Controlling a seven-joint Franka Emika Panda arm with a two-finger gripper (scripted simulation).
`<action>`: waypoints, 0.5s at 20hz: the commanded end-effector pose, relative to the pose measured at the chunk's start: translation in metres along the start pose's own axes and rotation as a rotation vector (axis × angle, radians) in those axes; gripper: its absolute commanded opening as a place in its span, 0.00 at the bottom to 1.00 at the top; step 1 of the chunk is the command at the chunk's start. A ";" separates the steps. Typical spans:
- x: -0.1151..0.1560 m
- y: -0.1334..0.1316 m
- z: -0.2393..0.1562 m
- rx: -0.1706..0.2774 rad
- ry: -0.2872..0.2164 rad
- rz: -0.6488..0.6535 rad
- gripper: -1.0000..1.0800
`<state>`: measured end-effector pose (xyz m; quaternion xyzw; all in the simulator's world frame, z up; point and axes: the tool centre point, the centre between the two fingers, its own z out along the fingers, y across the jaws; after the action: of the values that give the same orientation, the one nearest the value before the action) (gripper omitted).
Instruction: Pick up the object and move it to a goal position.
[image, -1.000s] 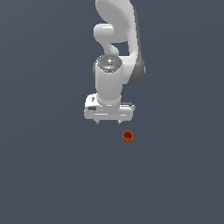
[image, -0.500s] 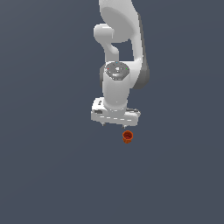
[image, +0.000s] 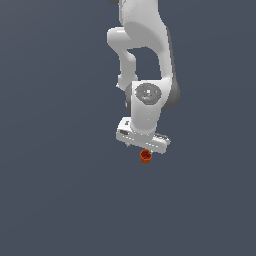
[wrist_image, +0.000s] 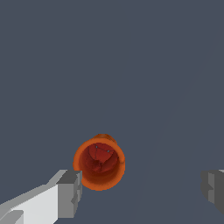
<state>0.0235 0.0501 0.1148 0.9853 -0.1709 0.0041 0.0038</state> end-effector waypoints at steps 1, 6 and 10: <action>-0.002 -0.009 0.007 0.002 -0.002 0.048 0.96; -0.006 -0.023 0.018 0.004 -0.007 0.118 0.96; -0.008 -0.030 0.023 0.005 -0.009 0.154 0.96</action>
<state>0.0256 0.0783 0.0932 0.9710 -0.2389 0.0006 0.0006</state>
